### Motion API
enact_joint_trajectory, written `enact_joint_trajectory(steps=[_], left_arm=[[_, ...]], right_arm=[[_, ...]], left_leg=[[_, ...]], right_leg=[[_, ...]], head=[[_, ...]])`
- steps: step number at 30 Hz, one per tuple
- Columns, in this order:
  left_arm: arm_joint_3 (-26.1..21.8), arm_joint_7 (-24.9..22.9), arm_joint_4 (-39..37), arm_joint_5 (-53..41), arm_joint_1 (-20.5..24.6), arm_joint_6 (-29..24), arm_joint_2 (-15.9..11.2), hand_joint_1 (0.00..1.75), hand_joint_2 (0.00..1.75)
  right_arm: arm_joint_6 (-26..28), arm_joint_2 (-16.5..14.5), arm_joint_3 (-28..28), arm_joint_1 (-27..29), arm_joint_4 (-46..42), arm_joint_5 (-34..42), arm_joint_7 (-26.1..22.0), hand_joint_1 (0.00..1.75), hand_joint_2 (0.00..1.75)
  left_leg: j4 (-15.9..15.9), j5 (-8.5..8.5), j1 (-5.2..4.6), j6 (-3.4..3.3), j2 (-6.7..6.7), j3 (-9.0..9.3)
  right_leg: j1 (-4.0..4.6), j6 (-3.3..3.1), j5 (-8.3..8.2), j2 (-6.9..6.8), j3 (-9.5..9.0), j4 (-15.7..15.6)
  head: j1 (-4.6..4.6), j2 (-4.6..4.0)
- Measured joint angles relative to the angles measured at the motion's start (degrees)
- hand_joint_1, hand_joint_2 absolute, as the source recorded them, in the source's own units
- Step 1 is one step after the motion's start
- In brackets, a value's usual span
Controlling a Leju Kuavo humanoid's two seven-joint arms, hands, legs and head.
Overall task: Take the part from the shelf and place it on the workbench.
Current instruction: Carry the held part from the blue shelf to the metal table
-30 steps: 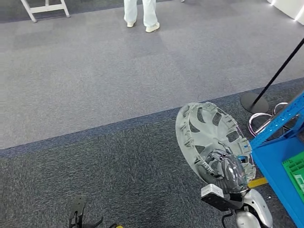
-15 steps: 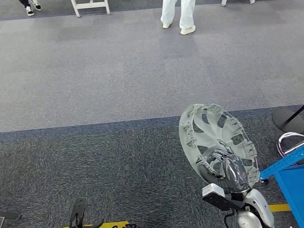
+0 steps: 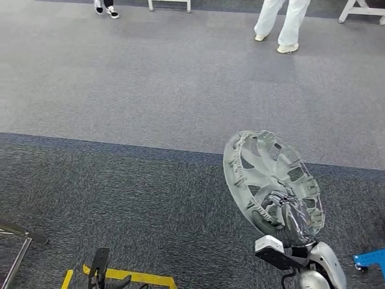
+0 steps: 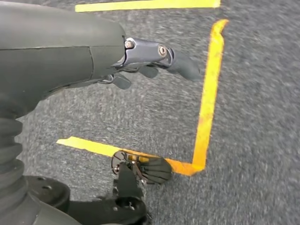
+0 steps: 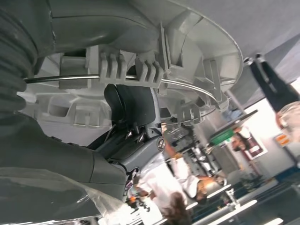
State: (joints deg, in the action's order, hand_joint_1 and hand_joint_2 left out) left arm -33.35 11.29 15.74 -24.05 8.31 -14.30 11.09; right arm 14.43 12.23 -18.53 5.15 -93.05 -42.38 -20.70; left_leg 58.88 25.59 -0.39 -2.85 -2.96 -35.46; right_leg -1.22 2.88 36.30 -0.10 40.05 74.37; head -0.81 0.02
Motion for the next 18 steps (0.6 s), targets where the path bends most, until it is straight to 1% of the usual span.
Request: enact_joint_trajectory(steps=[1,2,3,4,5,6,7,8,9,10,11,12,13,14,15,16,17,18], left_arm=[[-0.01,-0.04,-0.01,0.01,-0.01,0.05,-0.02,0.0,1.75],[-0.01,-0.06,-0.01,0.0,0.01,0.09,-0.02,0.0,1.75],[-0.01,-0.09,-0.01,-0.01,0.06,0.11,-0.01,0.0,1.75],[-0.01,-0.15,-0.01,-0.01,0.12,0.13,-0.01,0.0,1.75],[-0.01,-0.21,-0.01,-0.02,0.15,0.14,-0.02,0.0,1.75],[-0.01,-0.26,-0.01,-0.02,0.11,0.14,-0.04,0.0,1.75],[-0.01,-0.31,-0.01,-0.02,0.04,0.16,-0.08,0.0,1.75],[-0.01,-0.37,-0.02,-0.02,-0.06,0.2,-0.2,0.0,1.75],[0.0,-0.41,-0.03,-0.03,-0.11,0.25,-0.28,0.0,1.75],[0.01,-0.5,-0.04,-0.06,-0.03,0.34,-0.35,0.0,1.75],[0.01,-0.62,-0.04,-0.1,0.11,0.42,-0.42,0.0,1.75],[0.02,-0.75,-0.05,-0.15,0.25,0.51,-0.4,0.0,1.75],[0.02,-0.9,-0.05,-0.19,0.33,0.6,-0.4,0.0,1.75],[0.02,-1.02,-0.05,-0.22,0.3,0.64,-0.42,0.0,1.75],[0.02,-1.1,-0.07,-0.25,0.2,0.68,-0.43,0.0,1.75],[0.02,-1.14,-0.09,-0.26,0.09,0.68,-0.44,0.0,1.75],[0.02,-1.16,-0.11,-0.27,0.01,0.68,-0.47,0.0,1.75],[0.02,-1.16,-0.13,-0.28,0.02,0.69,-0.49,0.0,1.75]], right_arm=[[0.01,0.02,0.0,-0.02,-0.01,-0.01,0.0,1.75,1.75],[0.01,0.04,0.0,-0.06,-0.01,-0.03,0.0,1.75,1.75],[0.02,0.09,-0.01,-0.1,-0.01,-0.07,0.01,1.75,1.75],[0.03,0.16,-0.01,-0.14,-0.04,-0.13,0.01,1.75,1.75],[0.05,0.26,-0.02,-0.16,-0.06,-0.21,0.02,1.75,1.75],[0.06,0.34,-0.04,-0.24,-0.09,-0.33,0.03,1.75,1.75],[0.07,0.44,-0.07,-0.4,-0.14,-0.5,0.04,1.75,1.75],[0.05,0.53,-0.09,-0.67,-0.16,-0.75,0.07,1.75,1.75],[0.03,0.62,-0.13,-1.06,-0.19,-1.07,0.13,1.75,1.75],[0.02,0.79,-0.17,-1.45,-0.24,-1.41,0.25,1.75,1.75],[0.01,0.98,-0.21,-1.82,-0.28,-1.78,0.4,1.75,1.75],[0.0,1.22,-0.25,-2.17,-0.33,-2.13,0.58,1.75,1.75],[0.0,1.48,-0.28,-2.49,-0.37,-2.43,0.78,1.75,1.75],[0.0,1.68,-0.3,-2.81,-0.38,-2.72,0.93,1.75,1.75],[0.0,1.89,-0.32,-3.14,-0.43,-3.04,1.06,1.75,1.75],[0.0,2.07,-0.35,-3.48,-0.52,-3.32,1.15,1.75,1.75],[0.0,2.23,-0.38,-3.83,-0.69,-3.59,1.22,1.75,1.75],[-0.01,2.4,-0.43,-4.18,-0.9,-3.83,1.29,1.75,1.75]], left_leg=[[0.03,0.03,-0.03,0.01,-0.88,0.11],[0.07,0.08,-0.01,0.07,-1.76,0.22],[0.14,0.16,-0.03,0.2,-2.56,0.26],[0.32,0.22,-0.02,0.38,-3.33,0.15],[0.42,0.2,0.04,0.66,-4.02,-0.08],[0.44,0.11,0.12,0.98,-4.69,-0.33],[0.42,-0.02,0.22,1.32,-5.36,-0.54],[0.38,-0.04,0.3,1.66,-5.69,-0.66],[0.79,0.31,0.19,1.98,-4.92,-0.85],[2.2,1.24,0.07,2.29,-3.35,-1.47],[4.7,2.67,0.02,2.57,-1.37,-2.55],[8.2,4.42,0.02,2.84,0.6,-4.13],[11.98,6.02,0.18,3.05,1.65,-5.89],[14.82,6.89,0.33,3.21,2.09,-7.21],[15.99,6.79,0.45,3.32,2.32,-7.75],[14.92,5.61,0.54,3.37,2.54,-7.2],[11.83,3.63,0.57,3.3,3.09,-5.63],[7.92,1.85,0.42,3.12,4.41,-3.63]], right_leg=[[0.02,-0.15,-1.95,0.22,-0.27,-1.76],[-0.02,-0.3,-4.54,0.86,-1.5,-5.37],[-0.12,-0.45,-6.5,2.24,-3.06,-9.25],[-0.27,-0.54,-7.73,3.53,-4.52,-12.56],[-0.35,-0.59,-8.2,4.54,-5.48,-14.55],[-0.35,-0.67,-7.99,5.0,-5.92,-15.23],[-0.32,-0.78,-8.0,4.53,-6.15,-15.47],[-0.36,-1.03,-8.08,3.83,-6.27,-15.53],[-0.42,-1.34,-8.13,3.14,-6.45,-15.69],[-0.48,-1.7,-8.16,2.29,-6.67,-15.89],[-0.46,-2.04,-8.13,1.38,-6.9,-16.04],[-0.31,-2.3,-7.99,0.48,-7.09,-16.07],[-0.19,-2.46,-7.85,-0.48,-7.24,-16.07],[-0.12,-2.52,-7.71,-1.34,-7.38,-16.06],[-0.1,-2.51,-7.55,-2.15,-7.53,-16.05],[-0.09,-2.45,-7.39,-2.89,-7.74,-16.04],[-0.09,-2.34,-7.19,-3.59,-8.03,-16.04],[-0.05,-2.17,-6.96,-4.26,-8.36,-16.05]], head=[[0.01,0.0],[0.0,0.0],[0.0,0.0],[0.03,0.0],[0.03,0.01],[0.05,0.01],[0.08,0.01],[0.07,0.01],[0.2,0.01],[0.44,0.0],[0.66,0.0],[0.89,0.0],[1.01,0.0],[1.0,0.0],[1.01,0.0],[1.03,0.0],[1.03,0.0],[1.02,0.0]])
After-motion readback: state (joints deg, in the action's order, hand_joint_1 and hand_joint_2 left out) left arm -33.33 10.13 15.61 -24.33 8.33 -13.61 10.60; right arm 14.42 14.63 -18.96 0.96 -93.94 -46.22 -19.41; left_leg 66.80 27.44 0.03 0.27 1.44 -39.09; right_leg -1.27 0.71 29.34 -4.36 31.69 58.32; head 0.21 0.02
